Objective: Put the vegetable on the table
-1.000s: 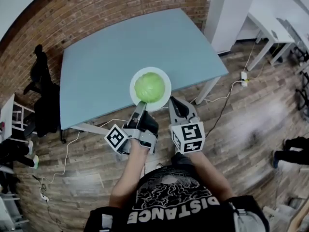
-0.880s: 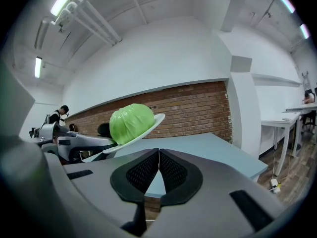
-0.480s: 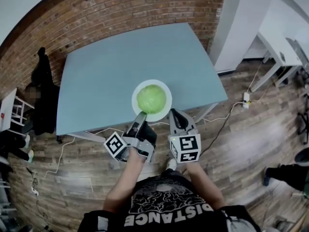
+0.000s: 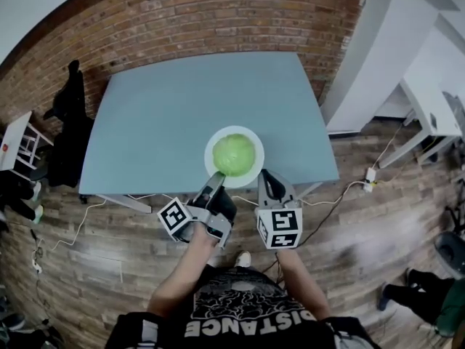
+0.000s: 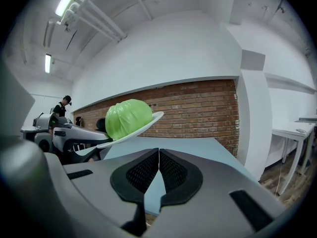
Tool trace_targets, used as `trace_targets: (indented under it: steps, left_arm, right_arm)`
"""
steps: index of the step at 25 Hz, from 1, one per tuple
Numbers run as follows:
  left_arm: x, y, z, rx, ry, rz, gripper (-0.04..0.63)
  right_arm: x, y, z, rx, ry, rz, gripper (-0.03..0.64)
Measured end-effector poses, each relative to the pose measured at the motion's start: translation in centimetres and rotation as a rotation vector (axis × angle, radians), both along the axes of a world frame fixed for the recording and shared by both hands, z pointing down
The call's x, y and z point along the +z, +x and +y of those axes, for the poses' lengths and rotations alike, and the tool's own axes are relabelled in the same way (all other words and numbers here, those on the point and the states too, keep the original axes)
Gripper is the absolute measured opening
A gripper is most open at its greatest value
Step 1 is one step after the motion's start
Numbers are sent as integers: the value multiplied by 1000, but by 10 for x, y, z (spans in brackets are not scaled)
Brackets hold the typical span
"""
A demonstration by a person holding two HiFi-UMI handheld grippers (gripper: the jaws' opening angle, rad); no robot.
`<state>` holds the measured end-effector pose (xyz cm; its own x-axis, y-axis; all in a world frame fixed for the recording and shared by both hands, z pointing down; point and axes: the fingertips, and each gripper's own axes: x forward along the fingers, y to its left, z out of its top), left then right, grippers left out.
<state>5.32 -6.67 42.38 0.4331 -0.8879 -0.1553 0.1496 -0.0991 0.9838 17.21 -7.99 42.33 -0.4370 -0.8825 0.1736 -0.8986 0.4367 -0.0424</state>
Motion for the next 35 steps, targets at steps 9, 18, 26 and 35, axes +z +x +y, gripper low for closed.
trace_targets:
  steps: [9,18,26,35]
  left_arm:
    - [4,-7,-7,-23,12,37,9]
    - [11,-36,-31,-40,10,54,9]
    - [20,-75,-65,-33,10,21,10]
    - [38,-125,-100,-28,1,-10,10]
  right_arm:
    - [2,-7,-10,-34,2,6,9]
    - [12,-38,-34,-60,-17,30,9]
    - [16,-81,-67,-75,-23,46,9]
    - [25,-124,-105,-68,-60,68,9]
